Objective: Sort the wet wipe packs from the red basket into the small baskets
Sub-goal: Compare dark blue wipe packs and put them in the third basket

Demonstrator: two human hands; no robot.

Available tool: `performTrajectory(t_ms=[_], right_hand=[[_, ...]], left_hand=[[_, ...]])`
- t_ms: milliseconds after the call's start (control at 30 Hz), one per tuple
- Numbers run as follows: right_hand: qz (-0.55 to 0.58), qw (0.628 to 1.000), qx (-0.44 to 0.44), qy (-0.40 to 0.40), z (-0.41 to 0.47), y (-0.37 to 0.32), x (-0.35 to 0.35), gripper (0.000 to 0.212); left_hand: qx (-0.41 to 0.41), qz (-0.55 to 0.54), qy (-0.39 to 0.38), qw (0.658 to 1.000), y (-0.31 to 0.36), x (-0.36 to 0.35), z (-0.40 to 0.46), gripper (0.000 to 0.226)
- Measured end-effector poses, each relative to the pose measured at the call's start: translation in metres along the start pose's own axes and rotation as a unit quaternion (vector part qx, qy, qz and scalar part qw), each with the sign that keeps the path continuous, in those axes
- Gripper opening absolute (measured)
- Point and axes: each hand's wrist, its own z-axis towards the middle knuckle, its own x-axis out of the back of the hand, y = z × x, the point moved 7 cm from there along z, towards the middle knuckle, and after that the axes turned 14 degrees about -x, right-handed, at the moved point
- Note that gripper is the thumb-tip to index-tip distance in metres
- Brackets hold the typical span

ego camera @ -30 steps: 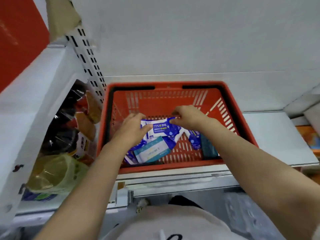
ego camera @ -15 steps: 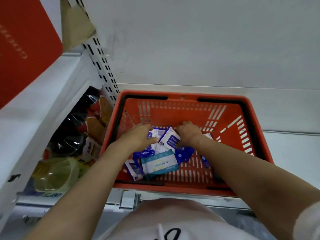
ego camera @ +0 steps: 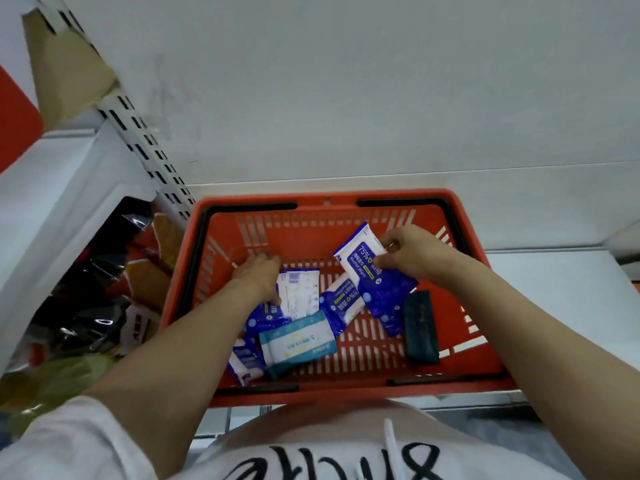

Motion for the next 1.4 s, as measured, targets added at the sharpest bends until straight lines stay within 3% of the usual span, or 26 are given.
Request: performTrajectory(t_ms=[233, 367, 467, 567, 633, 700, 767, 867, 1033, 1167, 1400], right_hand=[[0.068, 0.997, -0.004, -0.029, -0.013, 0.001, -0.01, 0.028], [0.091, 0.995, -0.001, -0.035, -0.016, -0.005, -0.015, 0.027], [0.117, 0.992, 0.004, -0.041, -0.018, -0.007, -0.02, 0.028], [0.155, 0.987, 0.012, -0.041, -0.022, -0.005, -0.02, 0.026], [0.201, 0.979, 0.02, -0.028, -0.023, -0.002, -0.017, 0.026], [0.266, 0.964, 0.029, -0.016, -0.025, 0.003, -0.013, 0.028], [0.317, 0.948, 0.029, -0.017, -0.029, 0.01, -0.01, 0.031], [0.357, 0.933, 0.029, -0.021, -0.039, 0.016, -0.009, 0.034], [0.4, 0.915, 0.041, 0.034, -0.066, 0.017, -0.008, 0.028], [0.429, 0.899, 0.036, 0.08, -0.092, 0.025, -0.012, 0.036], [0.487, 0.856, 0.04, 0.172, -0.141, 0.059, -0.01, 0.023]], left_hand=[[0.017, 0.067, -0.04, 0.997, 0.006, -0.009, -0.006, 0.096], [0.022, 0.053, -0.097, 0.994, -0.003, -0.014, -0.015, 0.076], [-0.012, 0.032, -0.113, 0.993, 0.003, -0.017, -0.02, 0.075], [-0.017, -0.038, -0.067, 0.997, 0.008, 0.001, -0.022, 0.073], [-0.008, -0.109, 0.019, 0.994, 0.005, 0.024, -0.027, 0.053], [-0.006, -0.215, 0.133, 0.967, 0.0, 0.045, -0.038, 0.04], [-0.026, -0.329, 0.232, 0.915, 0.001, 0.058, -0.054, 0.034], [-0.057, -0.445, 0.305, 0.84, 0.01, 0.065, -0.079, 0.027], [-0.098, -0.56, 0.27, 0.777, 0.026, 0.059, -0.099, 0.032], [-0.137, -0.625, 0.217, 0.737, 0.038, 0.05, -0.108, 0.049], [-0.197, -0.601, 0.206, 0.746, 0.077, 0.05, -0.116, 0.039]])
